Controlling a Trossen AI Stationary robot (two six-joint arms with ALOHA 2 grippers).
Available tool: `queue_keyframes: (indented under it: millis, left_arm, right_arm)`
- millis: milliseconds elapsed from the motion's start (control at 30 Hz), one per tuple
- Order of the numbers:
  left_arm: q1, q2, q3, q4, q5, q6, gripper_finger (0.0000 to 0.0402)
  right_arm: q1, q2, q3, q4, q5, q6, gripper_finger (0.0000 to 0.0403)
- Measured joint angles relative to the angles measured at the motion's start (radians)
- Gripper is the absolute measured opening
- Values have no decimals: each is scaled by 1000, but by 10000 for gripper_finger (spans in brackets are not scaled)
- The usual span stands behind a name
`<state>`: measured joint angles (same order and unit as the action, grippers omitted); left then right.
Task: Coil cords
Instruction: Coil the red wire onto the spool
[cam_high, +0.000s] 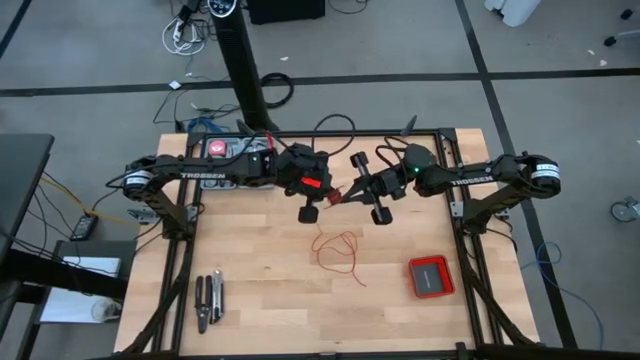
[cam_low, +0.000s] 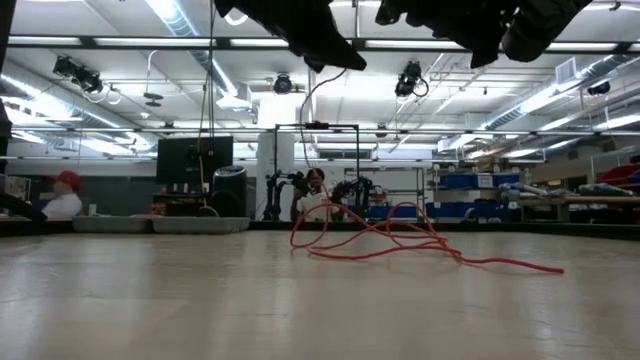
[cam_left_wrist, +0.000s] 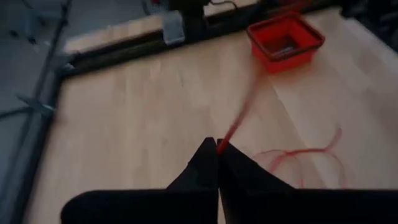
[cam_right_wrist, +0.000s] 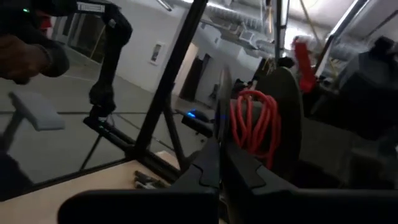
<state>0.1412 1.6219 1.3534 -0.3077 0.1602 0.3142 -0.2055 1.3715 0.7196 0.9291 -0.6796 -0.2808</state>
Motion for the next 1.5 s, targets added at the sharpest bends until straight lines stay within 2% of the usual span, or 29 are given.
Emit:
queue_keyframes:
  millis: [133,267,400,633,733,867,933,1067,1500]
  left_arm:
    - [2,0,1,18,19,-7,1]
    - [2,0,1,-7,20,-55,1]
    - [4,-6,0,-84,18,-118,1]
    - [6,-25,0,-217,-9,-180,1]
    - [7,-26,0,-216,-9,-184,1]
    - [10,-26,0,-218,-6,-180,1]
    - [10,-26,-2,-216,-9,-180,2]
    - [9,-26,-2,-203,-71,-176,14]
    - [10,-25,-2,-191,-105,-156,73]
  right_arm:
    - [8,2,0,17,51,-18,1]
    - [9,-1,0,-11,56,-10,1]
    - [3,-23,0,-122,114,-19,1]
    - [-40,-67,0,-331,151,4,1]
    - [-46,-67,1,-390,176,18,1]
    - [-41,-67,1,-433,285,22,1]
    - [-41,-67,1,-450,299,21,1]
    - [-42,-66,1,-467,301,9,1]
    - [-40,-67,2,-523,274,-21,0]
